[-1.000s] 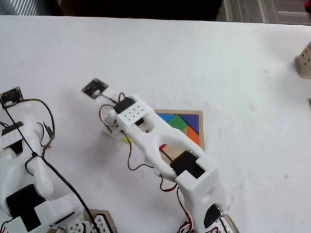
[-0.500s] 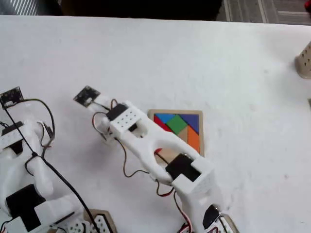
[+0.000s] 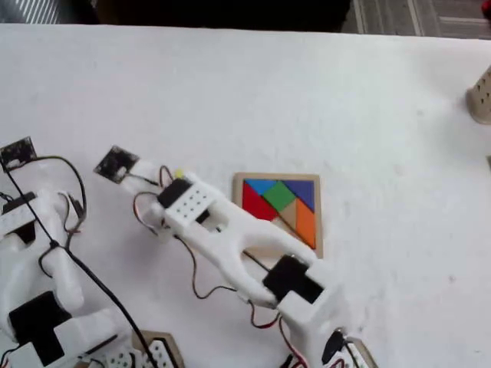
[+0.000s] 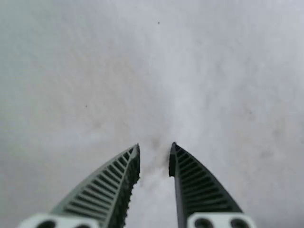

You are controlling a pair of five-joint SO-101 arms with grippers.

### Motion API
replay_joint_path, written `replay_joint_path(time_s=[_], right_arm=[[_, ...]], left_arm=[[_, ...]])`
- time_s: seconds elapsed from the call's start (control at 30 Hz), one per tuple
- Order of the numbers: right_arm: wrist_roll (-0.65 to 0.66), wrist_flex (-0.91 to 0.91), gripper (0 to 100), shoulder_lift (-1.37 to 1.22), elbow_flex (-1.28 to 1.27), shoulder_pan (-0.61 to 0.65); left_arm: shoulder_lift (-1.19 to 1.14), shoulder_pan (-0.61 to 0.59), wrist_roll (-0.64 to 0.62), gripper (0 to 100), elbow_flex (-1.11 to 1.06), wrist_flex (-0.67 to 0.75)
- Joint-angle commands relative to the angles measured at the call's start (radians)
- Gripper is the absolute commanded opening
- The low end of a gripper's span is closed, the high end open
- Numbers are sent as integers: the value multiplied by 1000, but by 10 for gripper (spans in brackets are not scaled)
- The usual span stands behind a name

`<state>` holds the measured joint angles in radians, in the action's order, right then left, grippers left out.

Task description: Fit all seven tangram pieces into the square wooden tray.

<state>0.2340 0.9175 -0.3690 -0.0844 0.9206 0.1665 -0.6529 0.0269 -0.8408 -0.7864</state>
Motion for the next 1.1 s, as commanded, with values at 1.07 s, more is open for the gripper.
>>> replay_joint_path(time_s=[1.07], right_arm=[[69,242,244,-225,298,-102]], left_arm=[[42,7,11,133,-2,15]])
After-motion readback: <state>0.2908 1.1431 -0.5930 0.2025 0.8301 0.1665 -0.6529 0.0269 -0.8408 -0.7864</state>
